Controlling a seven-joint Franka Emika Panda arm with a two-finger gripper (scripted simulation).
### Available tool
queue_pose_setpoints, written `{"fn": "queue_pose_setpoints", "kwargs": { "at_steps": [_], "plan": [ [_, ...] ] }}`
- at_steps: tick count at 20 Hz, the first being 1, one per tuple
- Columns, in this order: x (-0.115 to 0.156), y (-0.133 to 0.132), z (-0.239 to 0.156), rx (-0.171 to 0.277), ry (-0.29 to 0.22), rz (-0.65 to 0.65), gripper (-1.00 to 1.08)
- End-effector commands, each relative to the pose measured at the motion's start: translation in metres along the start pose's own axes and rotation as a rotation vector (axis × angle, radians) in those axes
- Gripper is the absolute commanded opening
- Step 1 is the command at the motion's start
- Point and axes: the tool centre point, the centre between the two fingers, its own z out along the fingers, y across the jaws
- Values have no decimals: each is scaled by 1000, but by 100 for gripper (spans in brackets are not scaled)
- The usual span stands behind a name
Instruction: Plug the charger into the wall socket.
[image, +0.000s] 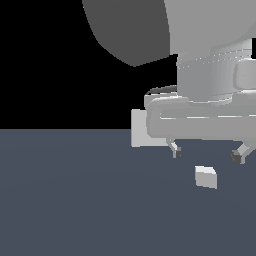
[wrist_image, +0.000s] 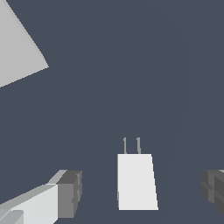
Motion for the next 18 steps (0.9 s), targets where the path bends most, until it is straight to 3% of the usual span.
{"fn": "queue_pose_setpoints", "kwargs": {
  "at_steps": [1,12,13,18],
  "plan": [
    [-4,0,9,0,-1,1,100],
    [-15,0,37,0,1,2,100],
    [-15,0,37,0,1,2,-100],
    [-15,0,37,0,1,2,-100]
  ]
}}
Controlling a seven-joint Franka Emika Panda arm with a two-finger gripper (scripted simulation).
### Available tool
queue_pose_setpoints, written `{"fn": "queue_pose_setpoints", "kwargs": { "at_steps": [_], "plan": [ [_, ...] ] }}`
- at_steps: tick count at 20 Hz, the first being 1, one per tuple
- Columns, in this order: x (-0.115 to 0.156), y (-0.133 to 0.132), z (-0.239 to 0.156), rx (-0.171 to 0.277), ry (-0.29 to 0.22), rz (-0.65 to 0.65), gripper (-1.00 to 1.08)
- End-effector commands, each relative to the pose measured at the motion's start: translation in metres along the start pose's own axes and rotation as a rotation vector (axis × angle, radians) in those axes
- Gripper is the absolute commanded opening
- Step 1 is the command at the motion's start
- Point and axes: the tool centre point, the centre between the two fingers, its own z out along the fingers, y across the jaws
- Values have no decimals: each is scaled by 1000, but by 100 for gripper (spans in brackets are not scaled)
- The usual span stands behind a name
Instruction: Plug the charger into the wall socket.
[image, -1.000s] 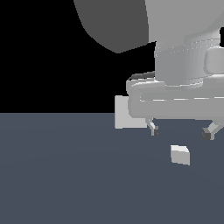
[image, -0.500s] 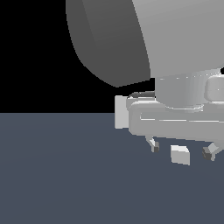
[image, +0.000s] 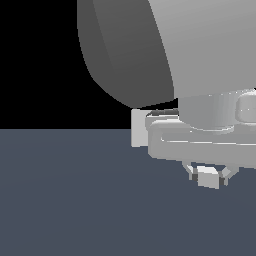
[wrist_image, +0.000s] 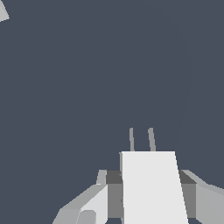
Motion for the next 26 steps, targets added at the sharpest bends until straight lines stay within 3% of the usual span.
{"fn": "queue_pose_setpoints", "kwargs": {
  "at_steps": [1,12,26],
  "plan": [
    [0,-2,0,2,0,-3,-100],
    [7,-8,-7,19,2,-52,-100],
    [35,-58,-53,133,7,-353,-100]
  ]
}}
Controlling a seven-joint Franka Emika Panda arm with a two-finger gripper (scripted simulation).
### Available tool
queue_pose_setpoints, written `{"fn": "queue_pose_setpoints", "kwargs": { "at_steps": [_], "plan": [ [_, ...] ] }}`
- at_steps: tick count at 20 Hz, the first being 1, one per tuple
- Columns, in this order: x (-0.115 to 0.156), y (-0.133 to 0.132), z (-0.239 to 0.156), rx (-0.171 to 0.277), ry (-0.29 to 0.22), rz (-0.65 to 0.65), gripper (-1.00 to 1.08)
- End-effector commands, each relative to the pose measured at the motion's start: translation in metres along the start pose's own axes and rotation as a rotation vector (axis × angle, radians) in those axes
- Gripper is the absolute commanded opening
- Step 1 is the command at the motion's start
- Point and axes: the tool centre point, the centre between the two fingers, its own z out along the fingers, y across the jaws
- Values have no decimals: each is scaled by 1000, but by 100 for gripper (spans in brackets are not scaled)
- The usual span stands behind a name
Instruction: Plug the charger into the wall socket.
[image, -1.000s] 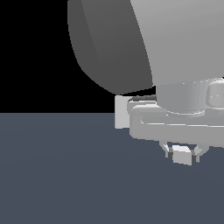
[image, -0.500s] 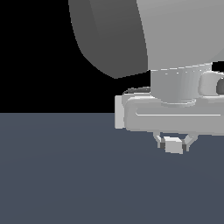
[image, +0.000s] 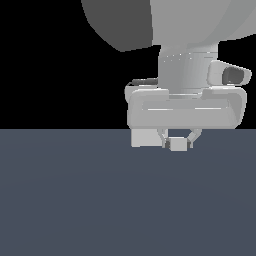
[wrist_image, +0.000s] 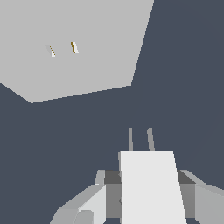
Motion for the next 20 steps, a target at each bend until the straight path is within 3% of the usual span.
{"fn": "queue_pose_setpoints", "kwargs": {
  "at_steps": [1,10,20],
  "plan": [
    [7,-9,-8,21,1,-56,-100],
    [18,-29,-24,71,-2,-170,-100],
    [20,-34,-27,83,-3,-194,-100]
  ]
}}
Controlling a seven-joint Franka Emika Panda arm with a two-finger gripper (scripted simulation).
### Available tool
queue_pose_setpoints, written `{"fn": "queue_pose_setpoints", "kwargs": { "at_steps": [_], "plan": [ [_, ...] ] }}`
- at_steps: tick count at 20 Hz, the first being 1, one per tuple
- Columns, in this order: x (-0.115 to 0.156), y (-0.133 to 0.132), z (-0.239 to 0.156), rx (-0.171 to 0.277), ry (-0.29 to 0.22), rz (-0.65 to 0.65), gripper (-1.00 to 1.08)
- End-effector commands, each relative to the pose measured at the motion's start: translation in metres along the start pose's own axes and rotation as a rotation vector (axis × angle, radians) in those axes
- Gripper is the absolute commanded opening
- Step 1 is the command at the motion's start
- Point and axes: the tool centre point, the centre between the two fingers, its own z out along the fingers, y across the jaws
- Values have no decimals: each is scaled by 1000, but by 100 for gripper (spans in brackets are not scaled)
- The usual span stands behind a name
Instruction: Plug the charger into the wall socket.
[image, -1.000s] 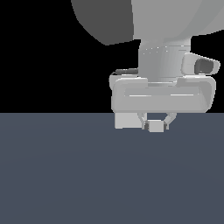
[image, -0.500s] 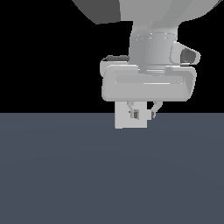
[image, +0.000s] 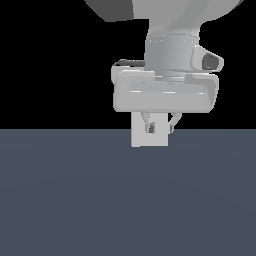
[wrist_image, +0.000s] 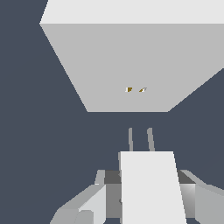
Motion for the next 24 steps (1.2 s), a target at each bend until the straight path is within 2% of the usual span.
{"fn": "queue_pose_setpoints", "kwargs": {
  "at_steps": [1,8,18,24],
  "plan": [
    [0,0,0,0,0,0,-100],
    [9,0,3,0,0,0,-100],
    [41,0,16,0,-1,0,-100],
    [47,0,19,0,-1,0,-100]
  ]
}}
